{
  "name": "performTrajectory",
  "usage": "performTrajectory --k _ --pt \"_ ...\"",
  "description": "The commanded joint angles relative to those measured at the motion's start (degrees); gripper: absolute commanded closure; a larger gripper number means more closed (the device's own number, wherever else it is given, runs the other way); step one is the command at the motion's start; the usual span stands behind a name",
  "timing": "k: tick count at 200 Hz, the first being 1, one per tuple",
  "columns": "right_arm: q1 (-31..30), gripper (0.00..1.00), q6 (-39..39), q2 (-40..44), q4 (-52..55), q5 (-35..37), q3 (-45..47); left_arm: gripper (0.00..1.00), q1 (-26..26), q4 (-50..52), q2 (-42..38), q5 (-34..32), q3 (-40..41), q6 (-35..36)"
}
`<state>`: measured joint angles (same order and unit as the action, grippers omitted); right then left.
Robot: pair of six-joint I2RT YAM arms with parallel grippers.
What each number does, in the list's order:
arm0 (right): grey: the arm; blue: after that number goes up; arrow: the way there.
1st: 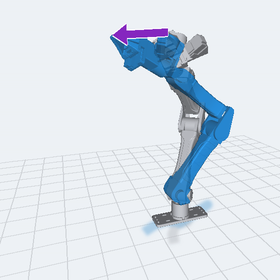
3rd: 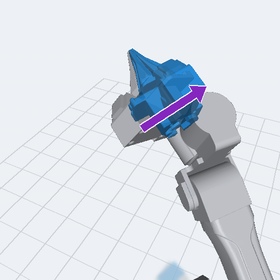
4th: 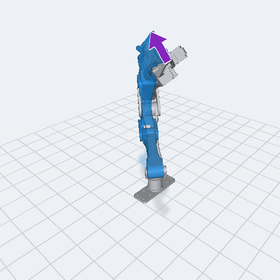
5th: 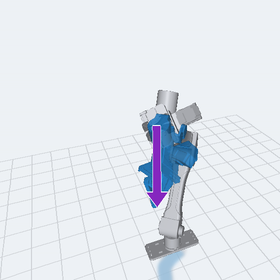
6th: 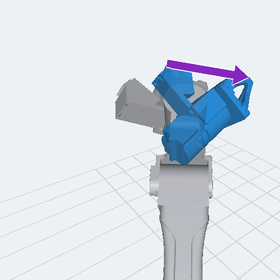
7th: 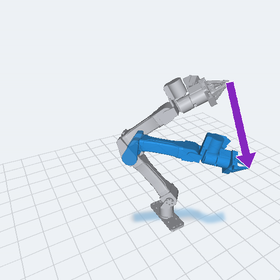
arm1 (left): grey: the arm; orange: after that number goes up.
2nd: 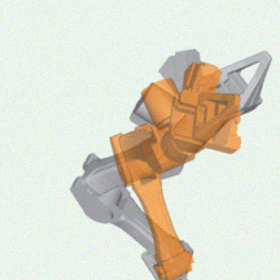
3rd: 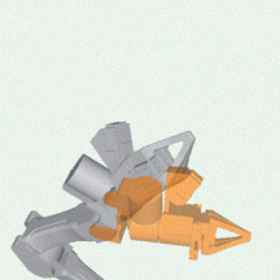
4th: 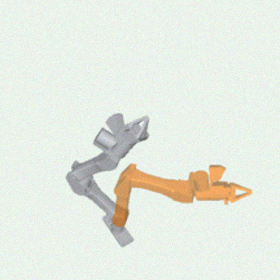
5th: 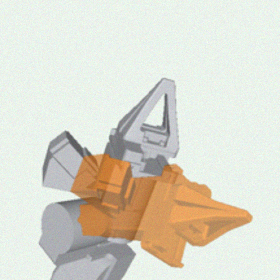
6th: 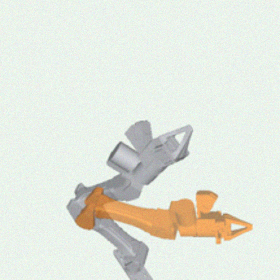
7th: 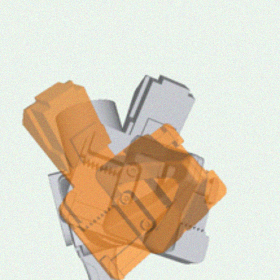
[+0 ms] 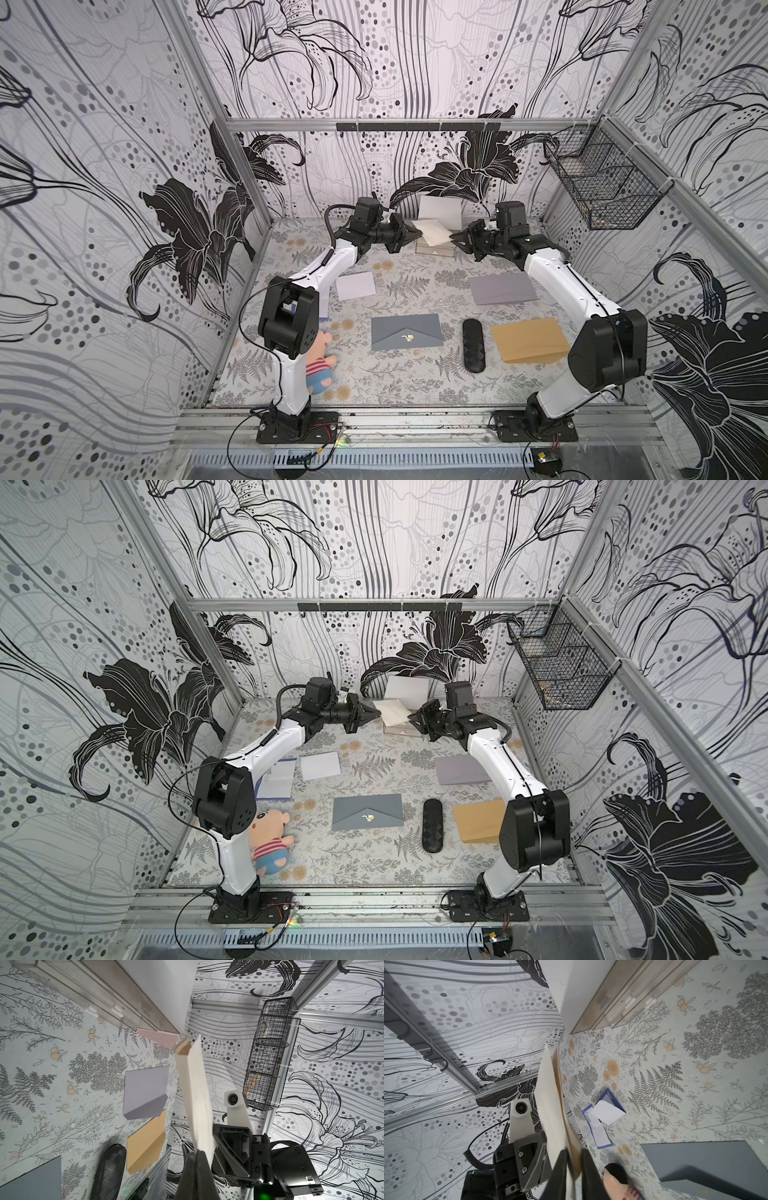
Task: Take the letter paper out of the envelope
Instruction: Unfold the letter paper.
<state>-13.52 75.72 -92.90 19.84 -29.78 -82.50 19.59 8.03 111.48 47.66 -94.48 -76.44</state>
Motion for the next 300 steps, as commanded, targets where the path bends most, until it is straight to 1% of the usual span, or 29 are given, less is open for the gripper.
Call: performTrajectory --k 1,31,52,59,74,111,162,188,205,218,236,266,300 --pt "0.1 0.84 -3.9 1.5 6.1 0.1 -1.2 1.0 0.4 2.1 0.8 -0.2 -3.1 3.6" --pt "0.1 0.83 -4.5 1.5 6.8 -0.1 -1.0 1.0 0.7 2.3 1.1 -0.1 -3.2 3.8" --pt "0.1 0.75 -6.0 1.9 9.2 0.5 -1.9 1.0 0.6 3.2 0.8 -0.4 -3.1 4.6" --pt "0.1 0.73 -6.5 2.2 9.9 0.9 -2.0 1.0 0.6 4.3 0.8 -0.6 -3.6 5.4" --pt "0.1 0.72 -6.9 2.6 10.6 1.1 -2.0 1.0 0.7 5.9 0.9 -0.8 -4.4 6.6" --pt "0.1 0.69 -6.7 3.7 10.5 1.1 -1.6 1.0 0.6 6.0 0.7 -0.7 -4.1 6.9" --pt "0.1 0.67 -7.4 3.9 10.6 1.3 -0.4 1.0 0.6 5.8 0.4 -0.8 -4.0 6.7" --pt "0.1 0.64 -5.9 4.0 7.3 0.7 2.3 1.0 0.7 5.3 0.1 -0.6 -3.5 6.4" --pt "0.1 0.61 -5.8 3.6 6.5 0.4 2.8 1.0 0.7 4.0 -0.2 -0.5 -2.8 5.4" --pt "0.1 0.59 -4.5 3.7 3.8 0.0 4.3 1.0 0.8 3.7 -0.3 -0.4 -2.6 5.2" --pt "0.1 0.59 -3.0 3.2 1.0 -0.4 4.9 1.0 0.9 3.8 -0.4 -0.4 -2.5 5.1" --pt "0.1 0.59 -2.3 2.5 -0.3 -0.6 4.6 1.0 1.2 3.7 -0.3 -0.4 -2.2 5.1" --pt "0.1 0.6 0.4 2.5 -3.8 -1.2 6.6 1.0 1.4 3.0 -0.4 -0.3 -2.2 4.6"
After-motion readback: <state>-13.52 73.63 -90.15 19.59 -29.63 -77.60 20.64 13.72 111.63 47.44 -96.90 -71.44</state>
